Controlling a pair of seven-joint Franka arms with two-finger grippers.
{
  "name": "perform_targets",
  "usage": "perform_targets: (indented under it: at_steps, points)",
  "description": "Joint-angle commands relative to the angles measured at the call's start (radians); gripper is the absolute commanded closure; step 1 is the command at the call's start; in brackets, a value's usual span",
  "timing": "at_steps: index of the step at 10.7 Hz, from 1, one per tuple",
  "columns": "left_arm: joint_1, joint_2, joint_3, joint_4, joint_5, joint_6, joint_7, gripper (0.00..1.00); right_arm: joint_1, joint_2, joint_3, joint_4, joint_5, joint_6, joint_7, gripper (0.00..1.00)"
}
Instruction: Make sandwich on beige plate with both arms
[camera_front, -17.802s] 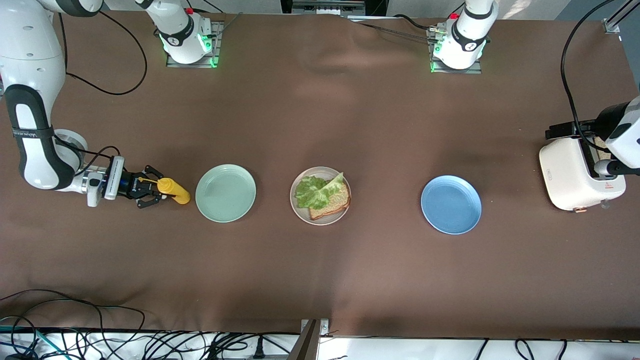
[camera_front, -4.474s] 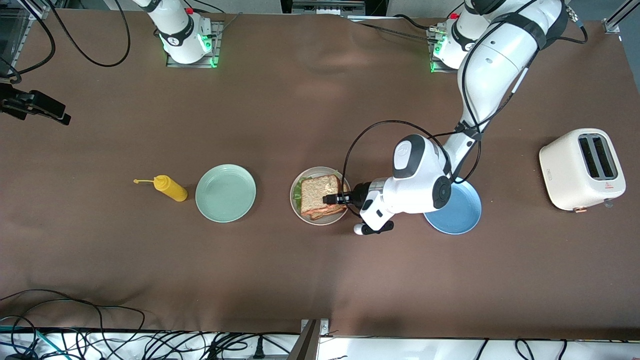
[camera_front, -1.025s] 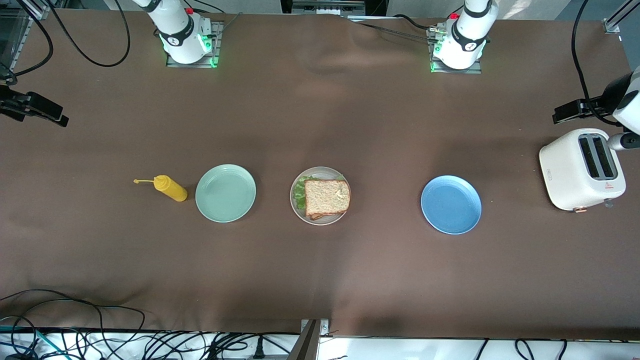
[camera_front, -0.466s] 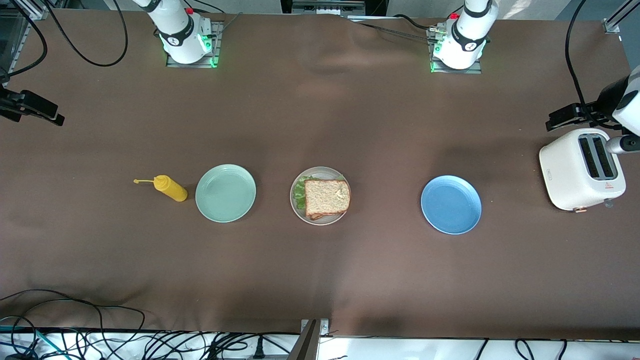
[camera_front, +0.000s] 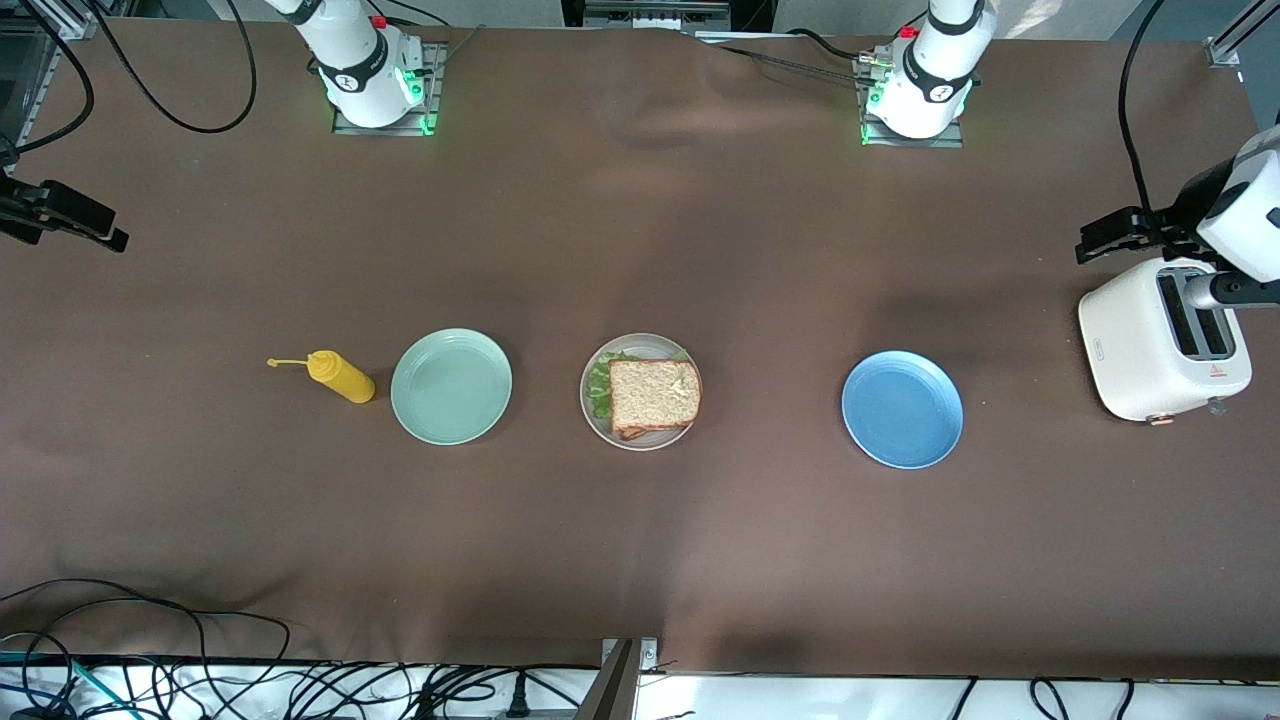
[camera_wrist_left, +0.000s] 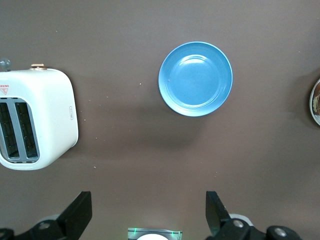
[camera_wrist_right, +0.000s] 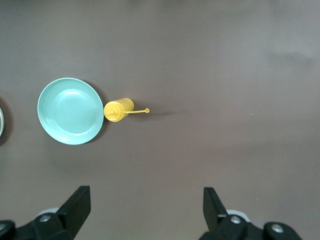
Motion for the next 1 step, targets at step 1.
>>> perform_targets:
  at_steps: [1]
  points:
    - [-0.001, -0.005, 0.004, -0.01, -0.006, 0.011, 0.041, 0.0, -0.004, -0.002, 0.0, 0.009, 0.012, 0.0, -0.014, 0.0]
